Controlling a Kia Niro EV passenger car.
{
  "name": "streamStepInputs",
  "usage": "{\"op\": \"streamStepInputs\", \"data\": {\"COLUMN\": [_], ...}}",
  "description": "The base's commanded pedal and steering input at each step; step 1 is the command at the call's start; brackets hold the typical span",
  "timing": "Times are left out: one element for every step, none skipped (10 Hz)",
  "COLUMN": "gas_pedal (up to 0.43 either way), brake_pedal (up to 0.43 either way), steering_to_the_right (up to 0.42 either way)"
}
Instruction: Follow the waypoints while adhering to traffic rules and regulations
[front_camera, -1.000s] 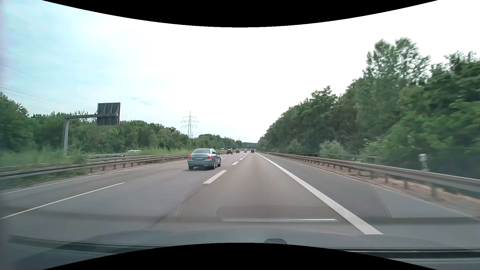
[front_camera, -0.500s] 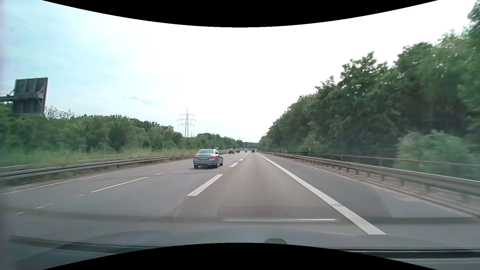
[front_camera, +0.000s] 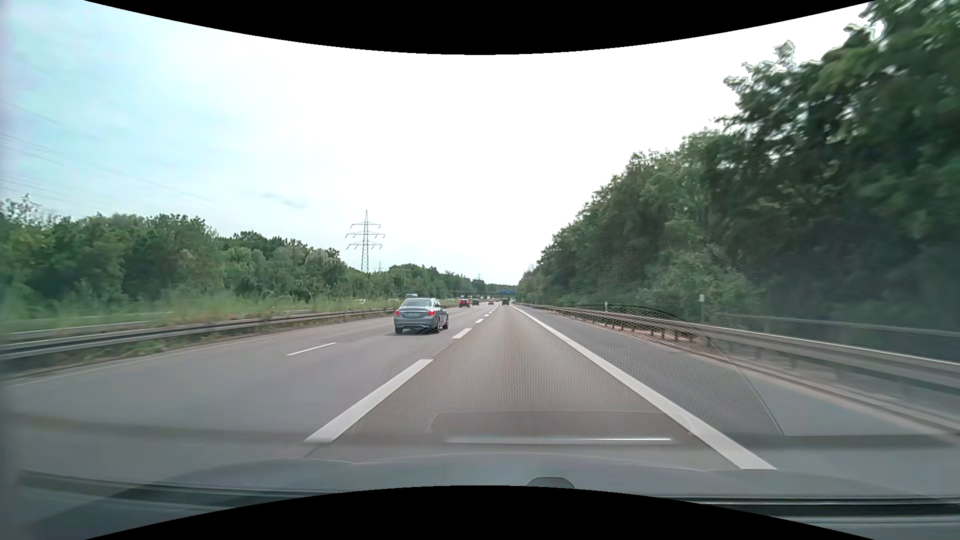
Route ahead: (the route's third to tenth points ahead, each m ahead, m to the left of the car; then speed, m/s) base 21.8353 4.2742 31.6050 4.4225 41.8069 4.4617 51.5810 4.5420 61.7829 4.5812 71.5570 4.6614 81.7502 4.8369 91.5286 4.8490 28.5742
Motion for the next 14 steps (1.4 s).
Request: {"op": "streamStepInputs", "data": {"gas_pedal": [0.098, 0.098, 0.098, 0.098, 0.098, 0.098, 0.098, 0.098, 0.098, 0.098, 0.098, 0.098, 0.098, 0.098], "brake_pedal": [0.000, 0.000, 0.000, 0.000, 0.000, 0.000, 0.000, 0.000, 0.000, 0.000, 0.000, 0.000, 0.000, 0.000], "steering_to_the_right": [-0.003, -0.003, -0.003, -0.004, -0.004, -0.004, -0.004, -0.004, -0.004, -0.004, -0.004, -0.004, -0.004, -0.003]}}
